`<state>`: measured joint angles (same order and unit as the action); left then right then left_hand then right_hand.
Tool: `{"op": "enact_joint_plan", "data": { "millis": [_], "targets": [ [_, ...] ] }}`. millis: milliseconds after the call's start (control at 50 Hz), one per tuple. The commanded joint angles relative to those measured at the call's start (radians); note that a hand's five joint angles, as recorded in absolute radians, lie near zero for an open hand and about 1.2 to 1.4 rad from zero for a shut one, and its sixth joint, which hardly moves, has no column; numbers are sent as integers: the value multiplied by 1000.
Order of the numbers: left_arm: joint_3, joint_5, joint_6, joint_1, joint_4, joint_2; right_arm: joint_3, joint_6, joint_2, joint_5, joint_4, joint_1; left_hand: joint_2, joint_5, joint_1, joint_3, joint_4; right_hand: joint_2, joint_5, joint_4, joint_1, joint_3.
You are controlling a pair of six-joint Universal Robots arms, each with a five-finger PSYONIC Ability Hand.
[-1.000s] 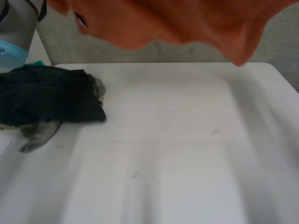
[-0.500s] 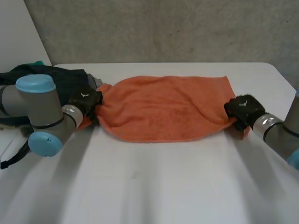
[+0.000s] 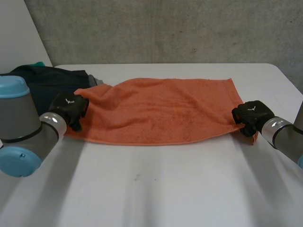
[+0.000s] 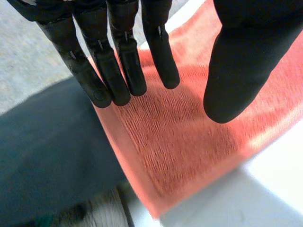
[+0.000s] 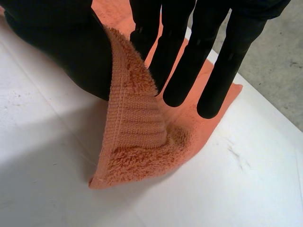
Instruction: Fold the laundry.
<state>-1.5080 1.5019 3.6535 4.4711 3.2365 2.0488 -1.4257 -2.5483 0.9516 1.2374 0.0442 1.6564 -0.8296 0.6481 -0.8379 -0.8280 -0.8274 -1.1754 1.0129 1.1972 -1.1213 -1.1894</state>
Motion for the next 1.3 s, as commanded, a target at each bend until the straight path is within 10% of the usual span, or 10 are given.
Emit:
{"op": "enact_joint_plan", "data": {
  "millis": [20,360,800,940,1300],
  "targets": [
    [-8,-12,89,31,-18,59,-2,-3,1,0,-9,6,-24,31,-16,-26,-27,-221,209,199,-275,-207],
    [71,-38,194,89,19,165,-6,5,-7,-1,-17,8,273,-266,281,271,270,-221,209,199,-275,-207],
    [161,-37,332,91,186,269,-4,5,-13,0,-20,3,20,-13,29,19,18,-221,209,199,-275,-207],
    [192,-42,336,96,184,291,-2,5,-13,2,-21,0,-466,473,-457,-467,-468,-221,209,199,-275,-207],
    [-23,-72,148,80,-133,-107,57,176,208,11,-488,-115,-567,574,-558,-568,-569,-221,209,199,-275,-207]
  ]
}}
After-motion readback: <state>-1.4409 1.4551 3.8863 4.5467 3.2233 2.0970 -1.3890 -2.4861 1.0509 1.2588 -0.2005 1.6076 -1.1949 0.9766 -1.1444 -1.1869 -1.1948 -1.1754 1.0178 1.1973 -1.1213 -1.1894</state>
